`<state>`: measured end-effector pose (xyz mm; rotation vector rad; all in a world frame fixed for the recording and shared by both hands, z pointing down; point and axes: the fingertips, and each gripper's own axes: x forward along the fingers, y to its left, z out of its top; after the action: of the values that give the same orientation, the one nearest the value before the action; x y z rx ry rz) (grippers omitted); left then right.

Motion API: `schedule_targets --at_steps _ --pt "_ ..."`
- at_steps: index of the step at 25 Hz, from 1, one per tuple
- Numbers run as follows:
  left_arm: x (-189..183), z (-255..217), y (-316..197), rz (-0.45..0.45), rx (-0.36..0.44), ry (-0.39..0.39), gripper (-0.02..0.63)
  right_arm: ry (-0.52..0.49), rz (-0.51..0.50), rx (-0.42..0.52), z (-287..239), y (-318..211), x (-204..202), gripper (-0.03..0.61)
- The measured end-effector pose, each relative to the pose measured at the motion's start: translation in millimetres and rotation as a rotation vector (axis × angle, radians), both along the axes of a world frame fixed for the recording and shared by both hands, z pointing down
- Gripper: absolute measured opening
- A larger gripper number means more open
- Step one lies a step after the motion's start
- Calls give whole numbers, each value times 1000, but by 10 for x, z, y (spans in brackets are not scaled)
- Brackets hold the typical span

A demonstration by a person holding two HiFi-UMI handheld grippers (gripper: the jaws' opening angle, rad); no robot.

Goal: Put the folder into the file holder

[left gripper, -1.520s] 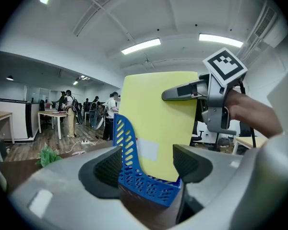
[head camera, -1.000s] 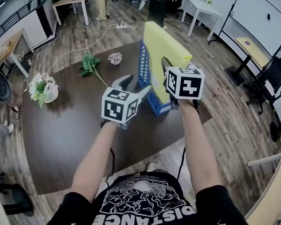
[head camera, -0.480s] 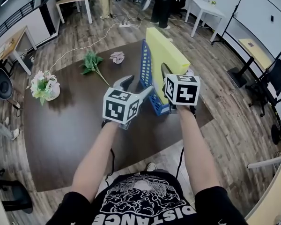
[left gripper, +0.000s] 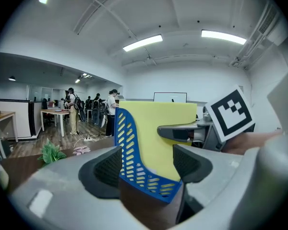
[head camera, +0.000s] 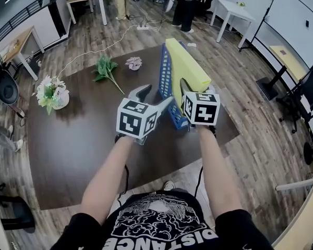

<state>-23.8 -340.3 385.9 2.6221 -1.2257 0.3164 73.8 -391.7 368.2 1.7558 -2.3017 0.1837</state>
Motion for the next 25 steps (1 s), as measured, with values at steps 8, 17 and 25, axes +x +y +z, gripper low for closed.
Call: schedule_targets --at_steps 8,17,25 --pt "-104 0 67 -31 -6 16 345 -14 -11 -11 33 63 24 250" --pt "-254 -11 215 -56 -22 24 345 14 4 -31 92 308 68 250" --pt "-379 -41 471 -55 -33 22 286 -14 19 -13 -2 693 52 228"
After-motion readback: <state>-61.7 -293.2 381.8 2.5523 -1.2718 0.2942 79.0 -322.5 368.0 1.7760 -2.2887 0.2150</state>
